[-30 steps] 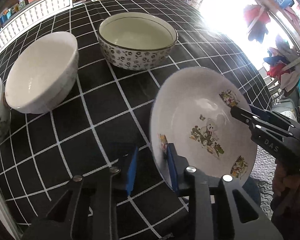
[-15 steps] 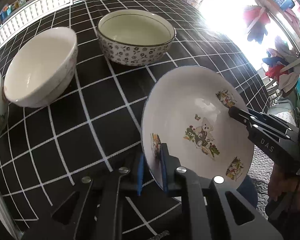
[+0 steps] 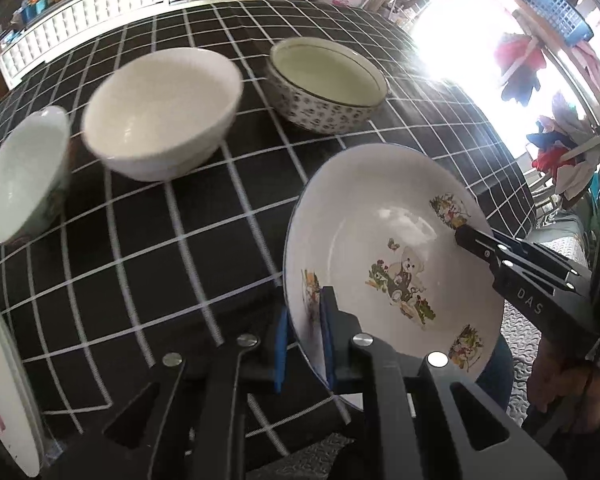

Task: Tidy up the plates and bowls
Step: 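Lift the cartoon-print plate and carry it toward the stacked plates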

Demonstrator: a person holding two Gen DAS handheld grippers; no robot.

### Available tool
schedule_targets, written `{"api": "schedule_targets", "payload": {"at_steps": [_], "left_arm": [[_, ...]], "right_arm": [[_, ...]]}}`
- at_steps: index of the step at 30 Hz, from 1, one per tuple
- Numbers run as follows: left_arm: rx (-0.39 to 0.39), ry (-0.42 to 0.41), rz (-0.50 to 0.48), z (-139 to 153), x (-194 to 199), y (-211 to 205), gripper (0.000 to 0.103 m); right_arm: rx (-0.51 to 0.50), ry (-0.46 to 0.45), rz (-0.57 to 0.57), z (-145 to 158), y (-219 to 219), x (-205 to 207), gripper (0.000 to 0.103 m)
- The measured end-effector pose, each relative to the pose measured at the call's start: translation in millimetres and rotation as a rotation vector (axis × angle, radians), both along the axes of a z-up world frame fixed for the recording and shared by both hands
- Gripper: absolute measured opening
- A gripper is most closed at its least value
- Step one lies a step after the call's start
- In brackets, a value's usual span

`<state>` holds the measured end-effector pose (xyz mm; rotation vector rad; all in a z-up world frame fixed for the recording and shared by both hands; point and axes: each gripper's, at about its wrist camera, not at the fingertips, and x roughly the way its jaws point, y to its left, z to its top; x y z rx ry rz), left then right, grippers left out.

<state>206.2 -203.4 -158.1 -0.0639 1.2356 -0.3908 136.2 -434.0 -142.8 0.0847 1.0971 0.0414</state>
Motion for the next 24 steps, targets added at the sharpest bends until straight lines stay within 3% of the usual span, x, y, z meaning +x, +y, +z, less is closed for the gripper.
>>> {"api": "schedule_targets", "payload": {"at_steps": [13, 24], "left_arm": [[-0.011, -0.031, 0.117, 19.2, -29.0, 78.0, 0.013], [-0.007, -0.068, 0.251, 34.8, -66.0, 167.5, 0.013]], "right_arm": [[0.009, -0.029, 0.097, 23.0, 75.2, -13.3, 0.025], [0.019, -0.059, 0.226, 36.5, 159.9, -19.3, 0.025]]}}
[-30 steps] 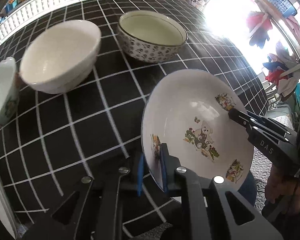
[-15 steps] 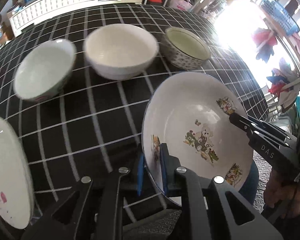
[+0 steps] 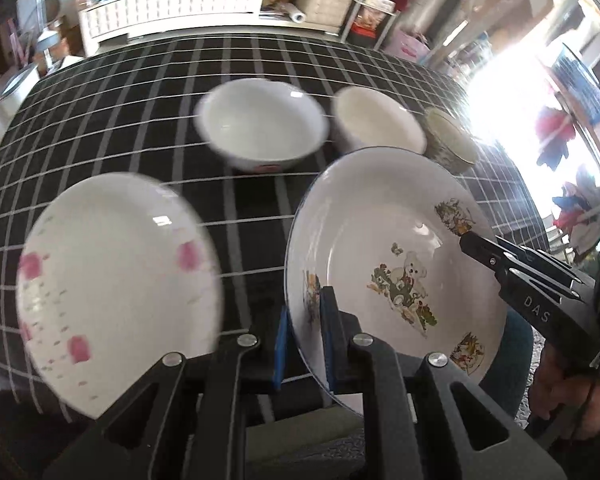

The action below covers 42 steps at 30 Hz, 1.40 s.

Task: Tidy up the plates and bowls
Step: 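Lift the cartoon-print plate and carry it toward the stacked plates, then lower the cartoon-print plate onto the pink-flower plate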

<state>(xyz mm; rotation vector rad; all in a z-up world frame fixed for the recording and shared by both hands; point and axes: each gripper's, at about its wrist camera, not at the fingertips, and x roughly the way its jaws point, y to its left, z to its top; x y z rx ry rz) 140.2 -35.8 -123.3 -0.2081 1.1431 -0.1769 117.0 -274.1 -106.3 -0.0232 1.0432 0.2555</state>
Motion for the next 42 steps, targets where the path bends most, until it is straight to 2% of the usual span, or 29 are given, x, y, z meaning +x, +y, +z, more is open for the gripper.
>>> {"api": "schedule_targets", "payload": {"at_steps": [11, 20, 28, 42], "left_arm": [[0.016, -0.004, 0.149, 7.9, -39.4, 106.0, 0.013], [0.024, 0.000, 0.217, 6.0, -60.4, 158.3, 0.013], [0.016, 0.008, 0.241, -2.4, -67.5, 182.7, 0.013], [0.018, 0.046, 0.264, -17.8, -53.2, 202.4, 0.013]], "right_arm": [[0.005, -0.008, 0.133, 0.9, 93.2, -12.7, 0.025], [0.000, 0.008, 0.199, -4.6, 148.0, -25.7, 0.025], [-0.032, 0.034, 0.228, -13.9, 176.0, -27.8, 0.025], [-0.059, 0.058, 0.250, -22.5, 200.3, -12.2, 0.025]]}}
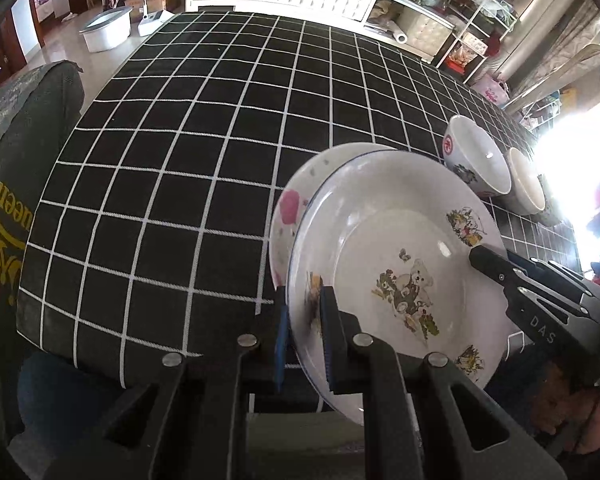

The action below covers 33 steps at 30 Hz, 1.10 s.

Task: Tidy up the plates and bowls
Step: 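Lower the cartoon-print plate onto the pink-flower plate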

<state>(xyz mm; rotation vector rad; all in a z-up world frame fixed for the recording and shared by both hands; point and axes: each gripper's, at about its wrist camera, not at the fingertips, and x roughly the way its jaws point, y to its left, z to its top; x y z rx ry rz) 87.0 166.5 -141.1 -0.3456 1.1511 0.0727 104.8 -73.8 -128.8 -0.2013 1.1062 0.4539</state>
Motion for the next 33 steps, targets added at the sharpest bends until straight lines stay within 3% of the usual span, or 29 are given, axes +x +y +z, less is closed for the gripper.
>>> {"api": "schedule_targets", "payload": {"at_steps": [14, 24, 33], "left_arm": [[0.038, -0.007, -0.001, 0.5, 20.6, 8.6, 0.013], [0.106, -0.003, -0.013, -1.4, 28.3, 4.6, 0.013], [0.091, 0.024, -0.004, -14.1, 29.5, 7.6, 0.013]], "right_arm": [[0.014, 0.049, -0.003, -10.8, 4.8, 16.6, 0.025], [0.053, 0.095, -0.018, -11.7, -3.0, 15.2, 0.025], [0.066, 0.108, -0.024, -11.6, -6.7, 14.8, 0.025]]}}
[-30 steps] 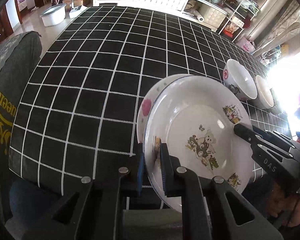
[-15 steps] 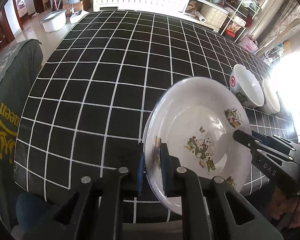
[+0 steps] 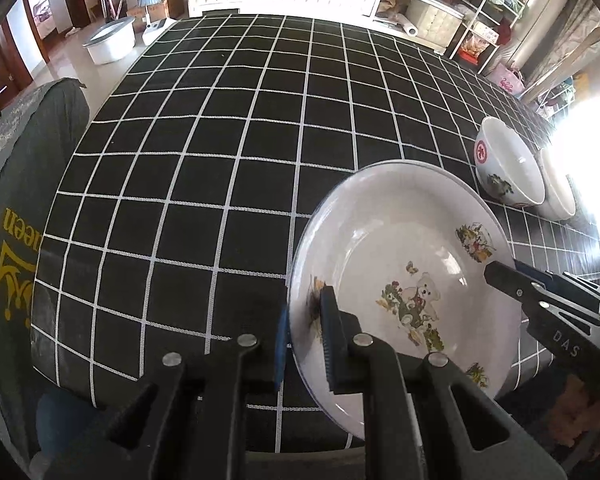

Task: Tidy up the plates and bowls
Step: 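Lower the cartoon-print plate onto the pink-flower plate, then open both tools to release the cartoon-print plate on the stack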

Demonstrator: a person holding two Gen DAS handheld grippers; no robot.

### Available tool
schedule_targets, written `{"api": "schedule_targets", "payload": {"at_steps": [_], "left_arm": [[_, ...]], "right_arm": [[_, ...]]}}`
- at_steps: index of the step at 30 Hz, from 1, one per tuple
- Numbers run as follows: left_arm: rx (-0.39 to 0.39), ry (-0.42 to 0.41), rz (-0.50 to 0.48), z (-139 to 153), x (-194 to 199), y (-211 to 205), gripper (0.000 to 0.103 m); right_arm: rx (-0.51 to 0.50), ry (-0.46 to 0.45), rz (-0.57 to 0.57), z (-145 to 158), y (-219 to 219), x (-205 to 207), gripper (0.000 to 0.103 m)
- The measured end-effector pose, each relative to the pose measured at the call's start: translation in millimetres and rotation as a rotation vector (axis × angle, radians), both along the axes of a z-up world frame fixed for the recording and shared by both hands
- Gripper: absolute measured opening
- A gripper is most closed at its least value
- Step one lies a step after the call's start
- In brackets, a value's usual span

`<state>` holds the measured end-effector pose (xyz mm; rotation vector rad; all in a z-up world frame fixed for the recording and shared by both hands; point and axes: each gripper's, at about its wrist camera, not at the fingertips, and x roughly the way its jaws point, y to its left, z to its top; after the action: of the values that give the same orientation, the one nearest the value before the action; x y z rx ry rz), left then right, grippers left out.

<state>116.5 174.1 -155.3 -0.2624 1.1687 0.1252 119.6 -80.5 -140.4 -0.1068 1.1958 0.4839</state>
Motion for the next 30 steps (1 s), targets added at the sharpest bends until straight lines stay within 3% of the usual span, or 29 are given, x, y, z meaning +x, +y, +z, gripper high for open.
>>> {"api": "schedule_targets", "payload": {"at_steps": [5, 10, 15, 30], "left_arm": [[-0.010, -0.004, 0.012, 0.0, 0.0, 0.9, 0.013], [0.010, -0.048, 0.030, 17.5, -6.0, 4.3, 0.013], [0.034, -0.086, 0.016, 35.9, -12.4, -1.1, 0.013], [0.048, -0.227, -0.132, 97.5, -25.9, -71.6, 0.013]], "right_arm": [[0.006, -0.002, -0.003, 1.7, -2.3, -0.5, 0.025], [0.017, -0.006, -0.017, 6.6, -8.0, -1.9, 0.026], [0.015, -0.083, -0.030, 26.1, -13.6, -9.5, 0.025], [0.096, -0.215, -0.080, 88.5, -61.0, -32.0, 0.026]]}}
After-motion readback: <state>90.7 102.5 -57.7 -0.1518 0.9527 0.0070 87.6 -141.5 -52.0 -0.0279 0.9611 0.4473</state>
